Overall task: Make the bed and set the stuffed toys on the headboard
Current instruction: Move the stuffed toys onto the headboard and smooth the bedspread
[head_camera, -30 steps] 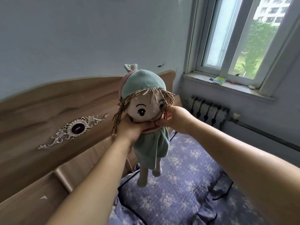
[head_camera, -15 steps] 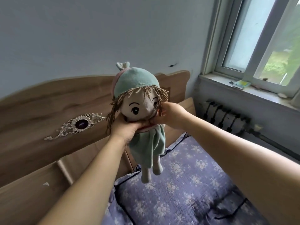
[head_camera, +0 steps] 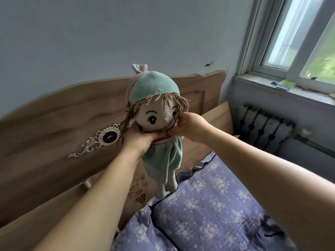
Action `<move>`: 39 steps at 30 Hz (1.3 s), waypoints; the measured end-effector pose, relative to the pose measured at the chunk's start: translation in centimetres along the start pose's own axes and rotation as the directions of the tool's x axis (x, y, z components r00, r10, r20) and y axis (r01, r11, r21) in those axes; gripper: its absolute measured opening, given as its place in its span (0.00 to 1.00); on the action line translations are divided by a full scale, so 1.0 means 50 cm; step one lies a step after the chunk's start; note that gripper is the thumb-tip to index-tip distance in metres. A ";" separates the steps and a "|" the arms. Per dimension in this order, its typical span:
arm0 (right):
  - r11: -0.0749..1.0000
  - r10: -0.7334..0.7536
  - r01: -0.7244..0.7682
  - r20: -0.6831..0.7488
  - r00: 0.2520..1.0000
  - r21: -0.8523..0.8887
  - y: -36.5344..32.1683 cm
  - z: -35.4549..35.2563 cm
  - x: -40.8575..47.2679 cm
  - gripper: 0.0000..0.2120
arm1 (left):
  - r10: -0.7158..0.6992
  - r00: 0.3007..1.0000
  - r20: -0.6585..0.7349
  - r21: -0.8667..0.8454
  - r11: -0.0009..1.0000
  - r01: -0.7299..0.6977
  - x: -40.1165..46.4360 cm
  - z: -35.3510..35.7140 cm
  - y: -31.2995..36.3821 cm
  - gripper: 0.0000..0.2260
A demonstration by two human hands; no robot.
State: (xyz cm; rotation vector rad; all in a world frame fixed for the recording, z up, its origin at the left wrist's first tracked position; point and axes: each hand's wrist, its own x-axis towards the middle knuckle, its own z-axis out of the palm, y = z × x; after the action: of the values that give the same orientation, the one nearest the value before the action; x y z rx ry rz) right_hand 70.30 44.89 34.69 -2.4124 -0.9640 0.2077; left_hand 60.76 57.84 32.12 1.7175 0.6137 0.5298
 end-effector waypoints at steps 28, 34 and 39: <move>0.997 -0.076 0.072 0.188 0.979 0.028 -0.260 0.520 0.239 0.21 | -0.454 0.841 -0.294 0.294 0.794 0.532 0.154 -0.433 -0.407 0.22; 0.985 0.049 -0.002 0.270 0.962 -0.175 -0.248 0.543 0.264 0.15 | -0.325 0.885 -0.333 0.240 0.879 0.413 0.164 -0.412 -0.396 0.20; 0.972 0.185 -0.128 0.307 0.934 -0.196 -0.242 0.565 0.272 0.13 | -0.352 0.907 -0.231 0.445 0.791 0.420 0.208 -0.418 -0.475 0.21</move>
State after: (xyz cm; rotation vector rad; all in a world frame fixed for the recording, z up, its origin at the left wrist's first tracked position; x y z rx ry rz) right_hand 63.85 73.19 17.81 -2.6725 -0.9605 0.6197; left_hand 52.37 84.36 13.85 1.9550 1.2558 0.2013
